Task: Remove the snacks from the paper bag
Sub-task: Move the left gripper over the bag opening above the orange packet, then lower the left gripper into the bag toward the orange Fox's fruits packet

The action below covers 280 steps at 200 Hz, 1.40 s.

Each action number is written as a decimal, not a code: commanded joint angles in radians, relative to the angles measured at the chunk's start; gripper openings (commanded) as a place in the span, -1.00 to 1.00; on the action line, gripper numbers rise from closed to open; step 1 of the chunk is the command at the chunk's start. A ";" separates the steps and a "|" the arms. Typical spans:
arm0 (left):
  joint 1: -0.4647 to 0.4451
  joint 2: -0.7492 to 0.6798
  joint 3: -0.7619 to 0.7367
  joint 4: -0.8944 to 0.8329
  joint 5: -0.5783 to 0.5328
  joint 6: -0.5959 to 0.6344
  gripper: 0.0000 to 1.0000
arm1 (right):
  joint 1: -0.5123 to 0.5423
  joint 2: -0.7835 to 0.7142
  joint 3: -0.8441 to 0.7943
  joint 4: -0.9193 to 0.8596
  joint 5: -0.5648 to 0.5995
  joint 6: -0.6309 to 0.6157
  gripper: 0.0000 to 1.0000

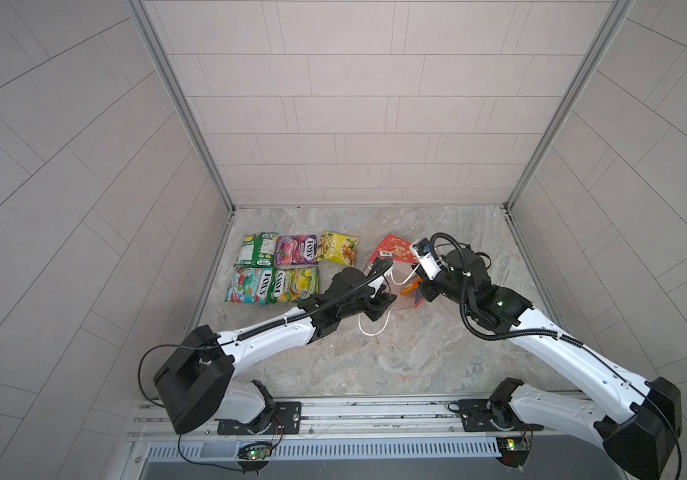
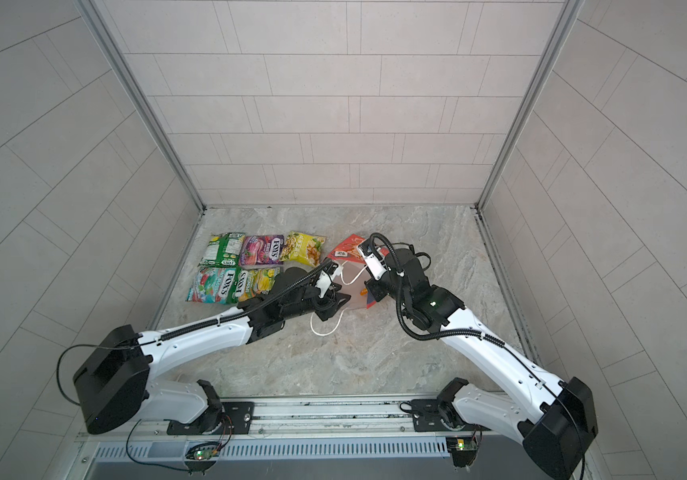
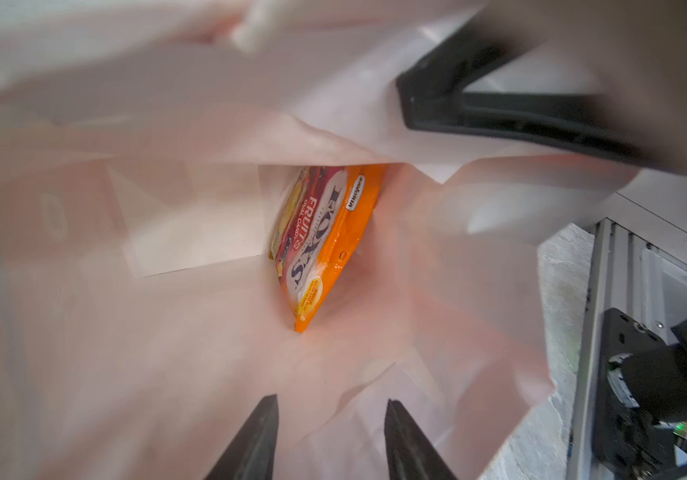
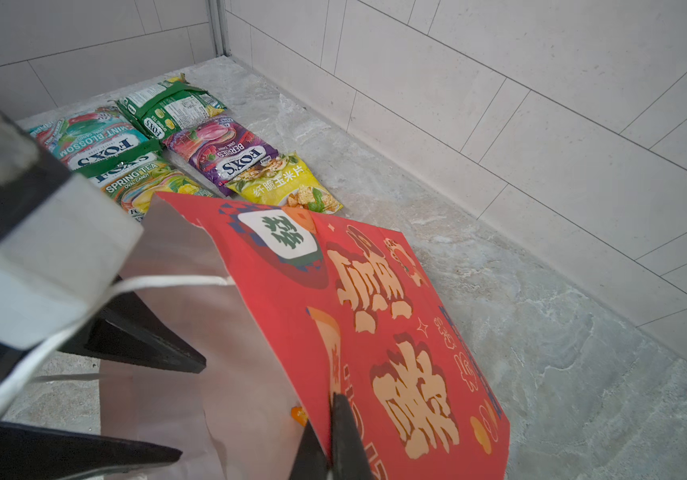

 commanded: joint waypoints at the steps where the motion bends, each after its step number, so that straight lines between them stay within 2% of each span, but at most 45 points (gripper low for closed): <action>1: -0.008 0.028 -0.013 0.088 -0.041 -0.012 -0.07 | 0.000 0.007 0.002 0.041 -0.003 0.047 -1.00; 26: -0.019 0.040 -0.015 0.095 -0.077 -0.003 -0.10 | -0.007 0.016 0.032 0.042 -0.009 0.103 -1.00; 94: -0.049 -0.093 -0.142 0.245 -0.171 0.050 -0.08 | -0.077 0.029 0.073 0.056 -0.076 0.184 -1.00; 120: -0.054 -0.040 -0.068 0.131 -0.154 0.088 -0.08 | -0.076 0.034 0.071 0.072 -0.139 0.168 -1.00; 164: -0.061 0.083 0.014 0.108 -0.104 0.087 -0.09 | -0.075 0.011 0.038 0.120 -0.201 0.141 -1.00; 224: -0.072 0.181 0.074 0.117 -0.092 0.080 -0.06 | -0.077 0.012 0.025 0.140 -0.204 0.165 -1.00; 253: -0.079 0.228 0.099 0.125 -0.082 0.074 0.07 | -0.080 0.017 0.027 0.147 -0.206 0.180 -1.00; 280: -0.080 0.254 0.121 0.124 -0.061 0.066 0.10 | -0.081 0.021 0.027 0.161 -0.224 0.192 -1.00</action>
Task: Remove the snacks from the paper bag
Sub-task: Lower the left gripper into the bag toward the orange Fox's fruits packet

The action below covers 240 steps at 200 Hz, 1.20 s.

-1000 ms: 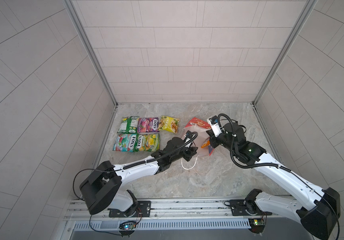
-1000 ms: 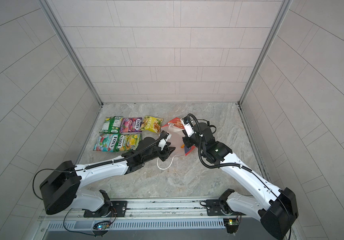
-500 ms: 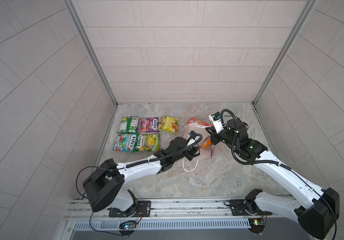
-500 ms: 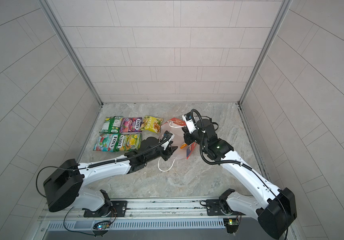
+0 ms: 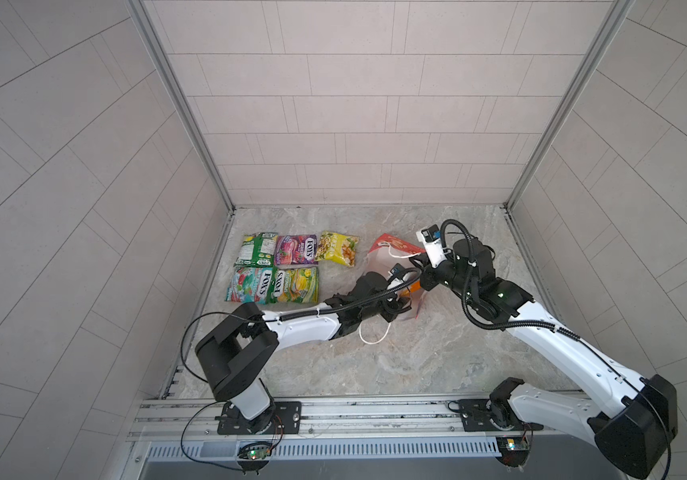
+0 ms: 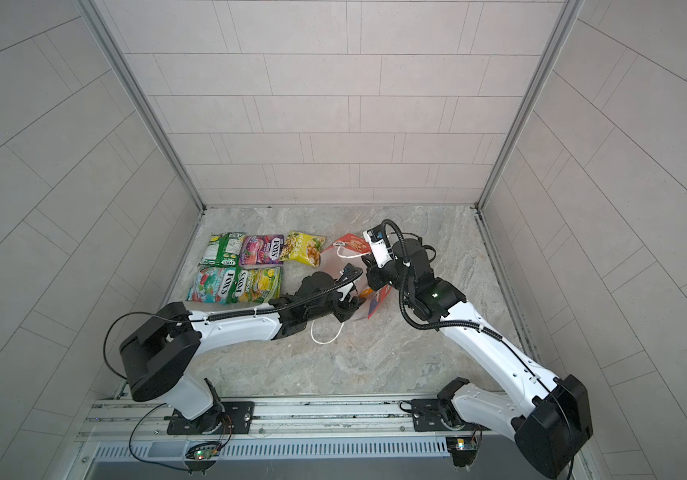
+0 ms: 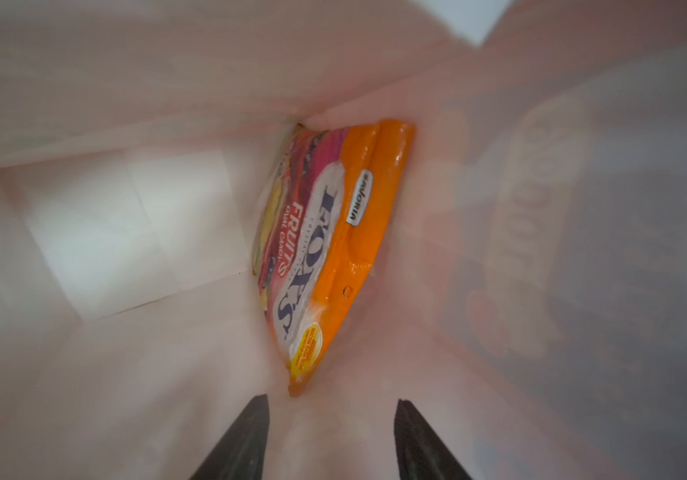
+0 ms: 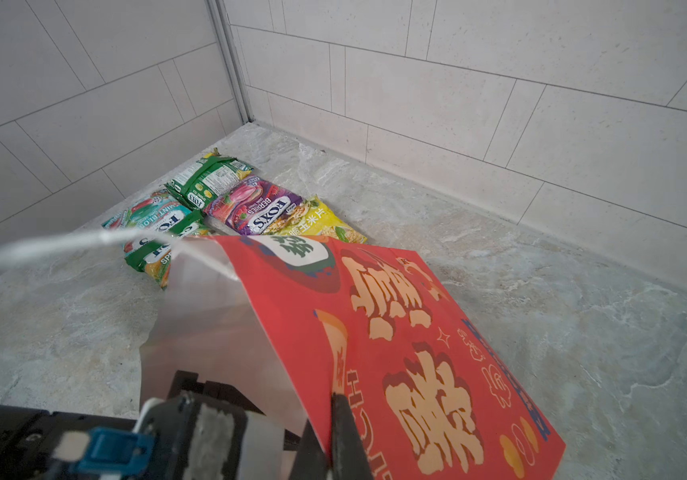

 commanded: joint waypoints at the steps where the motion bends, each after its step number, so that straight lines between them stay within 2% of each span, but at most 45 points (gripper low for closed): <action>1: -0.006 0.016 0.033 0.015 0.025 -0.007 0.10 | 0.002 -0.014 0.000 0.069 -0.038 0.023 -1.00; 52: -0.006 -0.017 0.047 0.023 0.004 0.008 0.27 | 0.000 -0.024 -0.011 0.090 -0.052 0.028 -1.00; 61: -0.006 -0.006 0.049 0.034 0.006 0.006 0.35 | 0.000 -0.022 -0.013 0.091 -0.051 0.029 -1.00; 109: -0.007 0.083 0.106 0.004 0.035 0.013 0.51 | 0.000 -0.018 -0.025 0.108 -0.065 0.037 -1.00; 240: -0.006 0.270 0.234 -0.045 0.016 0.022 0.47 | -0.003 0.012 -0.063 0.185 -0.115 0.076 -1.00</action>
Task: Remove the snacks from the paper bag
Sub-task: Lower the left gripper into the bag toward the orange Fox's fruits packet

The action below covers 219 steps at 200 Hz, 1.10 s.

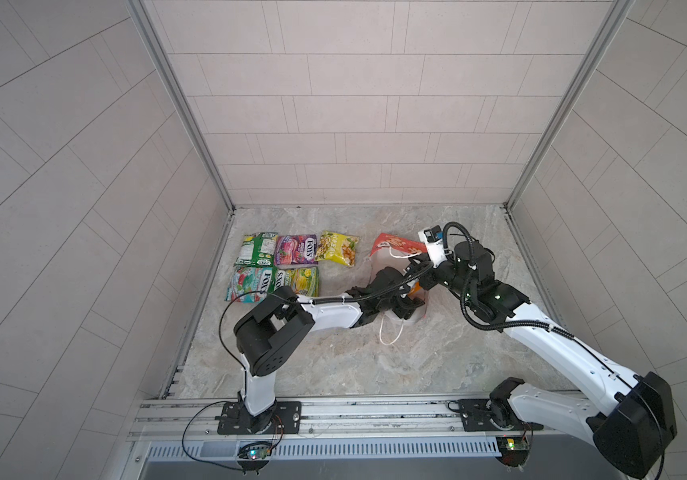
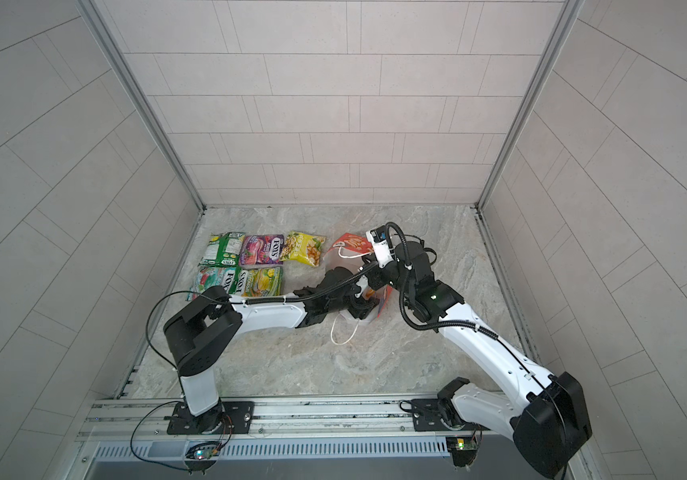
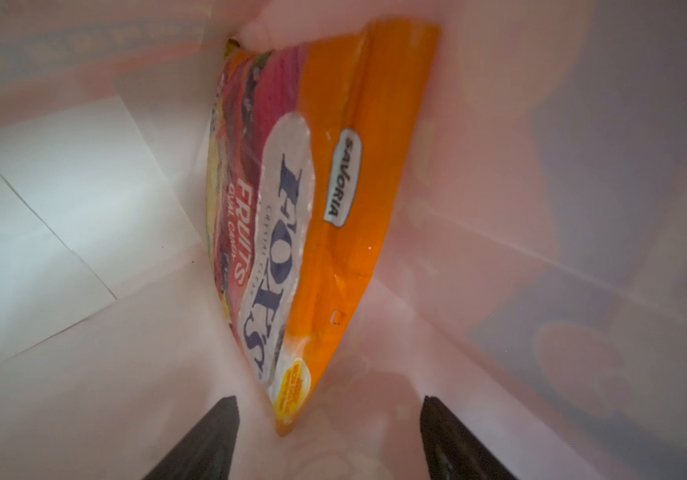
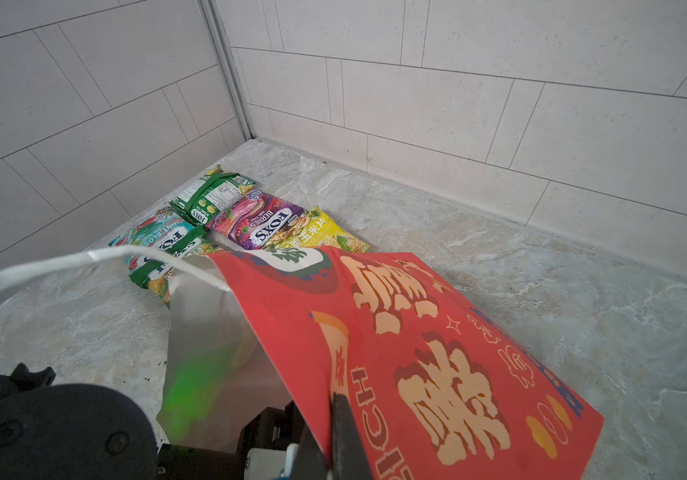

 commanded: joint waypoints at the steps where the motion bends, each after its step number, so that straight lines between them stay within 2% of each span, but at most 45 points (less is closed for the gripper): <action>1: -0.007 0.035 0.045 -0.008 -0.006 0.012 0.47 | 0.020 0.002 0.003 0.076 -0.090 0.032 -1.00; 21: -0.006 0.052 0.051 -0.001 -0.002 0.009 0.41 | 0.018 0.005 0.004 0.073 -0.100 0.037 -1.00; 36: -0.006 0.055 0.057 -0.010 -0.001 0.008 0.21 | 0.017 0.000 0.001 0.073 -0.100 0.038 -1.00; 60: -0.005 0.024 0.054 -0.033 -0.023 0.005 0.19 | 0.014 -0.007 0.001 0.071 -0.094 0.036 -1.00; 72: -0.005 -0.005 0.040 -0.027 -0.037 0.005 0.07 | 0.010 -0.008 0.002 0.070 -0.094 0.036 -1.00; 82: -0.005 -0.030 0.024 -0.010 -0.046 0.003 -0.14 | 0.009 -0.007 0.003 0.071 -0.093 0.037 -1.00; 100: -0.004 -0.065 0.012 -0.003 -0.057 0.004 -0.21 | 0.008 -0.004 0.001 0.076 -0.101 0.040 -1.00; 113: -0.003 -0.079 0.011 -0.008 -0.068 0.011 -0.45 | 0.008 -0.004 0.001 0.076 -0.103 0.042 -1.00; 140: -0.004 -0.100 -0.002 -0.004 -0.085 0.018 -0.50 | 0.007 -0.006 0.001 0.073 -0.101 0.041 -1.00; 154: -0.001 -0.108 -0.003 -0.003 -0.088 0.017 -0.65 | 0.005 -0.003 0.001 0.074 -0.102 0.041 -1.00; 180: -0.002 -0.127 -0.002 -0.008 -0.091 0.020 -0.64 | 0.006 0.002 0.001 0.077 -0.103 0.044 -1.00; 194: -0.002 -0.144 -0.011 0.003 -0.086 0.023 -0.36 | 0.005 0.002 0.000 0.077 -0.102 0.044 -1.00; 219: -0.004 -0.201 -0.051 0.038 -0.100 0.013 -0.23 | 0.002 -0.002 0.003 0.071 -0.094 0.040 -1.00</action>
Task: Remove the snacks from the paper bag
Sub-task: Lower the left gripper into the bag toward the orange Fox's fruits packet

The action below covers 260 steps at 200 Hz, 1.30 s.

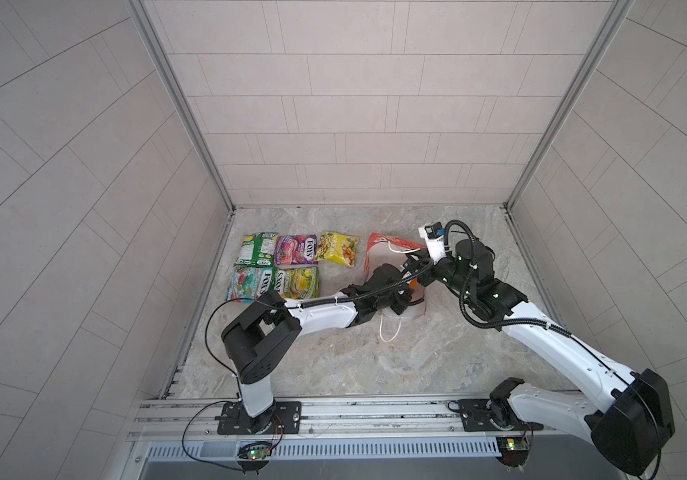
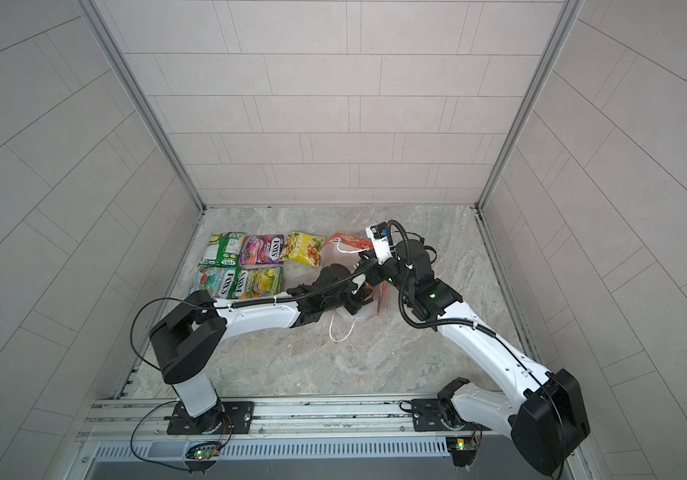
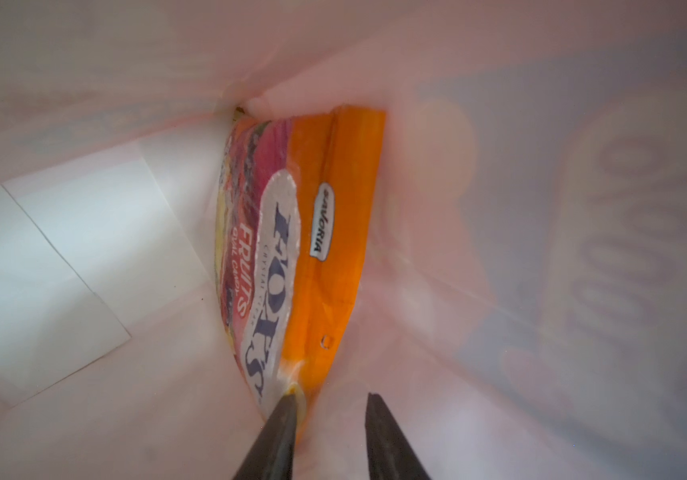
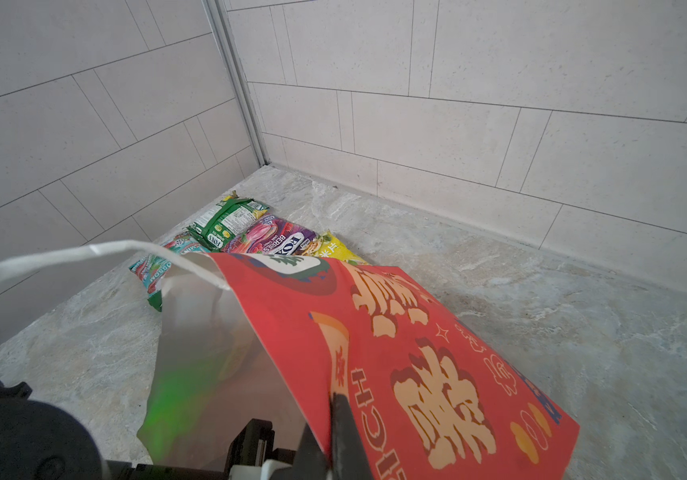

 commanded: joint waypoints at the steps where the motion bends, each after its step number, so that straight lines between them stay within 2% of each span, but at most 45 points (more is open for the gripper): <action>1: -0.004 -0.094 -0.029 0.100 -0.020 0.000 -0.23 | 0.008 -0.012 0.002 -0.001 -0.049 0.014 -1.00; 49: -0.004 -0.232 -0.120 0.160 -0.008 -0.026 -0.22 | -0.001 -0.002 0.008 -0.019 -0.026 0.021 -1.00; 71: -0.005 -0.250 -0.131 0.162 -0.002 -0.034 -0.22 | -0.001 0.000 0.006 -0.011 -0.031 0.029 -1.00; 152: -0.004 -0.123 -0.062 0.151 -0.069 -0.018 -0.21 | -0.001 -0.017 0.007 -0.011 -0.037 0.038 -1.00; 224: -0.005 -0.021 -0.021 0.167 -0.105 -0.014 0.08 | -0.001 -0.016 0.013 -0.006 -0.044 0.057 -1.00; 260: -0.004 -0.059 -0.077 0.214 -0.117 -0.034 0.10 | -0.011 -0.027 0.023 -0.031 -0.012 0.064 -1.00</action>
